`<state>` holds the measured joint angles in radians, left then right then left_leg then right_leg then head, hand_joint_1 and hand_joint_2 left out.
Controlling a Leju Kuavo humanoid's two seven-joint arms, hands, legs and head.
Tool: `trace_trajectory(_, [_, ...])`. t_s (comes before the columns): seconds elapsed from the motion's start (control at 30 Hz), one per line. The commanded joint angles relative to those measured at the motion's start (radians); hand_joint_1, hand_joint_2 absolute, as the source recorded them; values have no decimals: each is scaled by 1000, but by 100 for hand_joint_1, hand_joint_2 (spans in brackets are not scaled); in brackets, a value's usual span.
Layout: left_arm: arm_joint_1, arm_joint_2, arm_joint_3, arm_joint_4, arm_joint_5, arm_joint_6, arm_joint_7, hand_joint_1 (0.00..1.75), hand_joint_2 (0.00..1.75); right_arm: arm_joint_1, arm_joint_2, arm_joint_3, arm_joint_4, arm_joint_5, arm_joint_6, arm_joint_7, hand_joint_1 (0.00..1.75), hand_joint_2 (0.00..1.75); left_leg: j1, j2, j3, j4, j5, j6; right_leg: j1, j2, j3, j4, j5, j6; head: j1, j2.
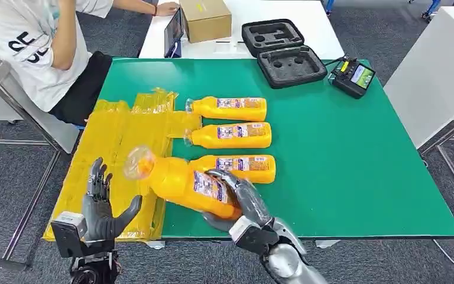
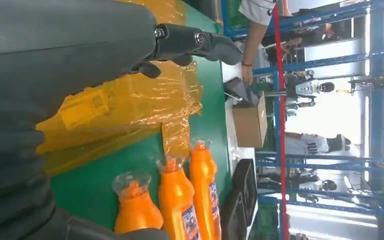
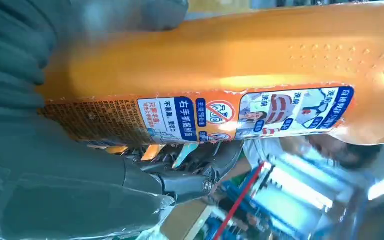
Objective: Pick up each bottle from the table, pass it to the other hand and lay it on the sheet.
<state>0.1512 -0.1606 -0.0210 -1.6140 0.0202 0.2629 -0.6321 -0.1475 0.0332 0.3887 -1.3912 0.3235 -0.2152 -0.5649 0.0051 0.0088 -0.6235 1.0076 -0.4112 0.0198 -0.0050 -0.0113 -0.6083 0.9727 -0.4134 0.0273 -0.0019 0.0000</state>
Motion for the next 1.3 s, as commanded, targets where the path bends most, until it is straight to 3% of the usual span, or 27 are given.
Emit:
trace_trajectory(0.03, [-3,-10,8,15,24,2,3,0,175,-7,37,-31,43,-9,-38,20,175,175,0,0,2,-1,-1,-1,0,0,2,-1,0,0,0,0])
trace_trajectory(0.4, [-8,-5,-2,23,26,-13,8,0,175,-10,36,-27,52,3,-49,24,175,175,0,-1,5,-1,-2,-1,0,1,4,-1,-2,-1,0,0])
trace_trajectory(0.7, [-61,40,-120,97,65,-265,70,0,175,-63,87,-54,276,-59,-33,-18,175,175,0,-1,6,-2,-1,-1,0,1,6,-2,-1,-1,0,0])
trace_trajectory(0.87, [-106,48,-155,155,91,-312,75,0,175,-81,126,-5,343,-59,-12,-29,175,175,0,0,7,-3,-1,-1,0,1,6,-2,-1,-1,0,0])
trace_trajectory(1.3, [-102,60,-146,165,162,-400,78,0,175,-117,130,-2,416,-74,-9,-34,175,175,0,0,6,-1,-2,-1,0,2,6,-1,-1,-1,0,0])
